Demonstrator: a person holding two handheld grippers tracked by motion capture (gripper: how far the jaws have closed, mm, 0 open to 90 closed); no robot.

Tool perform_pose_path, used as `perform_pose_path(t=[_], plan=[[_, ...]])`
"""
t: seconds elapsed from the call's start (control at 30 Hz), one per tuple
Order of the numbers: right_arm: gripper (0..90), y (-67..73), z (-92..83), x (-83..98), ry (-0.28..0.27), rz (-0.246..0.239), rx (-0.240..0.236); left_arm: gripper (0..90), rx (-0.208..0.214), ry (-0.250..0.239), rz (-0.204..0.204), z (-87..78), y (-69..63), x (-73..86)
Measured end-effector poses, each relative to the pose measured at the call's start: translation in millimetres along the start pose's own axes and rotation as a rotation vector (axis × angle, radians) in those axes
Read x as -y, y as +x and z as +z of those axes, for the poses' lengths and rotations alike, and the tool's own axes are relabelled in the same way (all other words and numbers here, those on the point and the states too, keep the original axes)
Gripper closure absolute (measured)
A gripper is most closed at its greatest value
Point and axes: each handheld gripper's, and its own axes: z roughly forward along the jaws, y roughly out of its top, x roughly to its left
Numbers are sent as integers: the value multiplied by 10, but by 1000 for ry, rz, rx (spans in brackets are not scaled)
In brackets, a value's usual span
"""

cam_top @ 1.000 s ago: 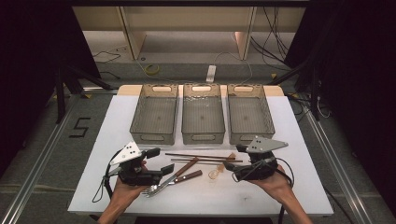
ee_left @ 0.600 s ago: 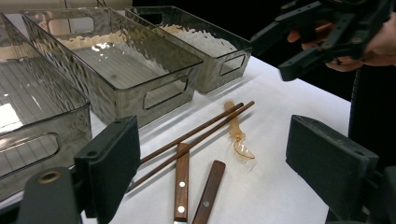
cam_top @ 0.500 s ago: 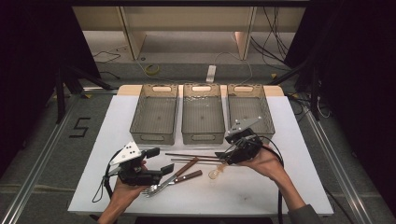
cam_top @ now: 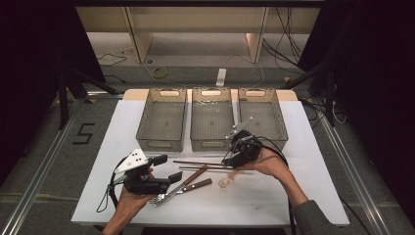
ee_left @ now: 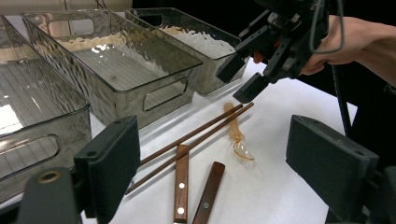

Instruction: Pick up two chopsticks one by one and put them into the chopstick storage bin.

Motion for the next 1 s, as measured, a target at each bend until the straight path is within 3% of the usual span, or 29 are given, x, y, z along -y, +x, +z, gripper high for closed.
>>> perform_pose_path(t=[0.03,0.2,0.7,1.0], plan=[[457,1,19,-10,18,9,-13,171,0,0,-1,0,0,0],[505,-34,155,-46,70,-34,-21,171,3,1,1,2,-4,-2],[611,-55,494,-184,129,-75,-64,171,3,-3,6,-2,-11,-9],[649,-85,597,-212,154,-70,-77,171,4,-4,6,-6,-8,-11]])
